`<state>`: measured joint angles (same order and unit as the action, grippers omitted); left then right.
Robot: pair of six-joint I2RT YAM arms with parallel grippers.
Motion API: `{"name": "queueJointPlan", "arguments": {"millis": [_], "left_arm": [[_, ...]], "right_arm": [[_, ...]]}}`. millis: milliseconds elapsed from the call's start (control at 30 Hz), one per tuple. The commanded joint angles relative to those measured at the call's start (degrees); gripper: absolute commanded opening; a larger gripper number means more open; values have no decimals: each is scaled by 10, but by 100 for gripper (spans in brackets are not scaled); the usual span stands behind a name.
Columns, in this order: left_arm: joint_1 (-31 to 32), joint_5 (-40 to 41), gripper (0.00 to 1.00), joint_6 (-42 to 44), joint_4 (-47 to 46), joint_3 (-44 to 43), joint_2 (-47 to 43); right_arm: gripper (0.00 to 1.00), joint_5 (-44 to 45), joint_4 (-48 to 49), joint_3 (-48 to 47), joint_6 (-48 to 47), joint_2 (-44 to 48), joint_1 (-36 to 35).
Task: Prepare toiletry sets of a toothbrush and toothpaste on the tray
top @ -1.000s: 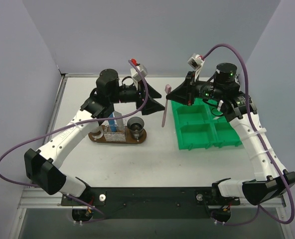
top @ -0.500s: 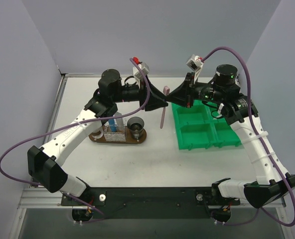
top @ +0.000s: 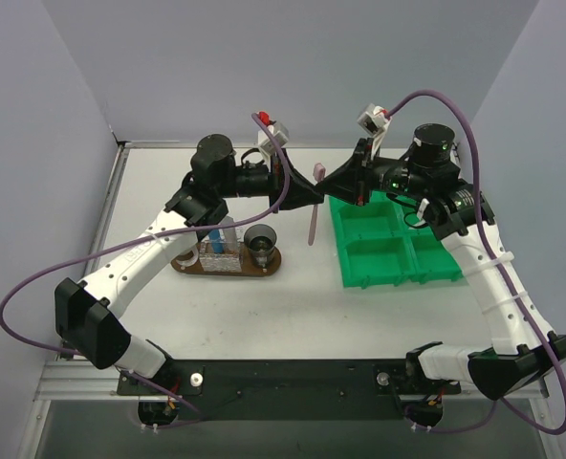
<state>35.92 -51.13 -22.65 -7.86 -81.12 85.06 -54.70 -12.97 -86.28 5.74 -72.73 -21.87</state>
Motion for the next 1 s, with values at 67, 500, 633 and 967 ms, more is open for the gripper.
{"name": "queueJointPlan", "arguments": {"millis": [67,500,633,967], "left_arm": [[2,-1,0,-4,-38,0,-3],[-22,64,0,71,30,21,-56],[-43,101,0,89,42,36,-83],[-96,248,0,153,105,137,-204]], "right_arm": [[0,-12,30,4,-13,19,-10],[52,56,-42,-3,-86,42,-10],[54,80,-50,9,-101,53,-10],[55,153,-56,51,-129,76,-9]]}}
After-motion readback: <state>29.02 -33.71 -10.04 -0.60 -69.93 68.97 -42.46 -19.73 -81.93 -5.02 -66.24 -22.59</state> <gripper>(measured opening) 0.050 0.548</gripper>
